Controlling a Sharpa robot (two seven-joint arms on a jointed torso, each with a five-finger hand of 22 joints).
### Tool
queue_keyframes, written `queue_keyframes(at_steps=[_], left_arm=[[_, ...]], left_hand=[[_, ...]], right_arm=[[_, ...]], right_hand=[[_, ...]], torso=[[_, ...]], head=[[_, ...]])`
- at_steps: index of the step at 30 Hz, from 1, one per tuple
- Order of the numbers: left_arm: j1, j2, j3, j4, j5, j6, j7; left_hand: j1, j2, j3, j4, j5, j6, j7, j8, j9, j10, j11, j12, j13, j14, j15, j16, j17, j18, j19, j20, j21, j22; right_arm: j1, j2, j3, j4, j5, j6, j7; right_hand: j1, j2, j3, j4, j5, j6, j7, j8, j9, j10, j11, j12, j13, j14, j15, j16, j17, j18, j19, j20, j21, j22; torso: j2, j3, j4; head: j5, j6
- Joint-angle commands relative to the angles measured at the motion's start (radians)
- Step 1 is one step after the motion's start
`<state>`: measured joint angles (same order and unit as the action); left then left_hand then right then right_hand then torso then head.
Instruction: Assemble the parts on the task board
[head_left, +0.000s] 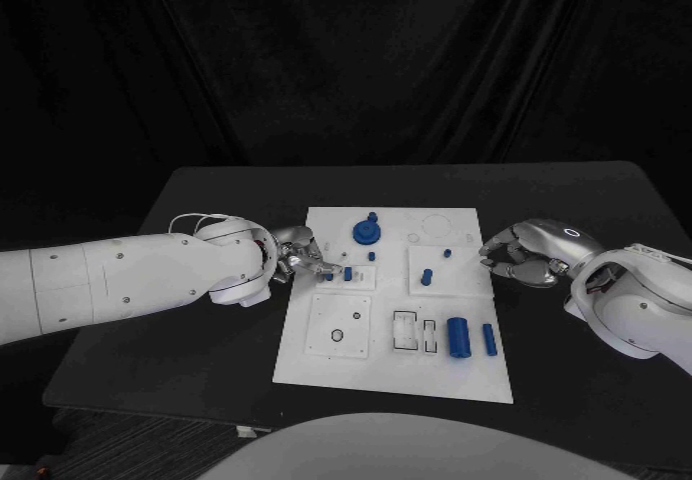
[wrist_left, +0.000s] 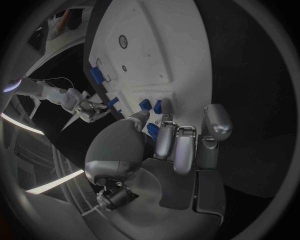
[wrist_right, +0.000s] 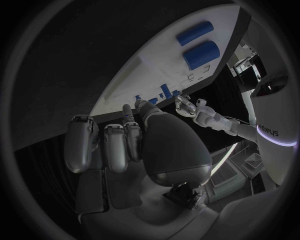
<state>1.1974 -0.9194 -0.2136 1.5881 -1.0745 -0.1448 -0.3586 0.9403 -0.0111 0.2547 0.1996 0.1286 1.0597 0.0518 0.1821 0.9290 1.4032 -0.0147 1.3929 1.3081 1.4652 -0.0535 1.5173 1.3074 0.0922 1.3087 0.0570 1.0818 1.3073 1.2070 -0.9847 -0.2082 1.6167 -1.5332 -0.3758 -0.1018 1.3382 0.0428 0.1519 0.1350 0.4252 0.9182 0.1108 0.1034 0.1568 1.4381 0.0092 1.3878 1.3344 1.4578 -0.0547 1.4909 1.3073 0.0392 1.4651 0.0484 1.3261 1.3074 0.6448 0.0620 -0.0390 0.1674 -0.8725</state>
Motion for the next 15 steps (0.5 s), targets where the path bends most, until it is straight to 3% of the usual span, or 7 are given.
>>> queue_keyframes(at_steps=[1,11,15], left_arm=[[-0.001,0.002,0.0,-0.002,0.005,0.006,0.021],[-0.001,0.006,0.0,-0.009,0.013,0.008,0.018],[-0.001,0.006,0.0,-0.011,0.014,0.01,0.015]], left_hand=[[-0.022,0.009,-0.031,0.044,-0.004,0.012,0.001,0.019,0.011,-0.002,0.006,0.002,0.067,0.012,0.002,-0.006,0.129,0.015,-0.001,0.004,-0.005,0.121],[-0.004,0.026,-0.063,0.075,0.009,-0.001,-0.001,0.05,0.04,-0.003,0.004,0.003,0.068,0.011,0.0,-0.005,0.13,0.016,-0.003,0.003,-0.007,0.12],[0.012,0.035,-0.075,0.083,0.033,-0.009,-0.002,0.065,0.055,-0.003,0.003,0.004,0.068,0.011,0.0,-0.005,0.13,0.016,-0.003,0.002,-0.006,0.121]], right_arm=[[-0.003,0.0,0.001,0.0,0.001,-0.011,-0.014],[-0.003,0.002,0.001,-0.002,0.001,-0.01,-0.013],[-0.004,0.002,0.001,-0.002,0.001,-0.009,-0.013]], right_hand=[[0.0,-0.012,0.006,0.001,0.005,-0.002,0.0,-0.004,-0.001,-0.007,0.002,-0.005,-0.02,0.073,-0.001,-0.007,0.067,0.019,0.0,0.005,-0.005,0.186],[0.0,-0.012,0.008,0.0,0.006,-0.003,0.0,-0.005,-0.002,-0.007,0.002,-0.006,-0.022,0.072,-0.001,-0.009,0.063,0.02,-0.001,0.005,-0.009,0.185],[0.0,-0.012,0.008,0.0,0.006,-0.003,0.0,-0.005,-0.002,-0.007,0.002,-0.006,-0.022,0.072,-0.001,-0.009,0.063,0.02,-0.001,0.005,-0.009,0.185]], torso=[[0.001,0.0005,-0.0011],[0.002,0.0003,-0.0003],[0.002,0.0002,0.0008]], head=[[0.001,0.0],[0.001,0.0],[-0.001,0.0]])
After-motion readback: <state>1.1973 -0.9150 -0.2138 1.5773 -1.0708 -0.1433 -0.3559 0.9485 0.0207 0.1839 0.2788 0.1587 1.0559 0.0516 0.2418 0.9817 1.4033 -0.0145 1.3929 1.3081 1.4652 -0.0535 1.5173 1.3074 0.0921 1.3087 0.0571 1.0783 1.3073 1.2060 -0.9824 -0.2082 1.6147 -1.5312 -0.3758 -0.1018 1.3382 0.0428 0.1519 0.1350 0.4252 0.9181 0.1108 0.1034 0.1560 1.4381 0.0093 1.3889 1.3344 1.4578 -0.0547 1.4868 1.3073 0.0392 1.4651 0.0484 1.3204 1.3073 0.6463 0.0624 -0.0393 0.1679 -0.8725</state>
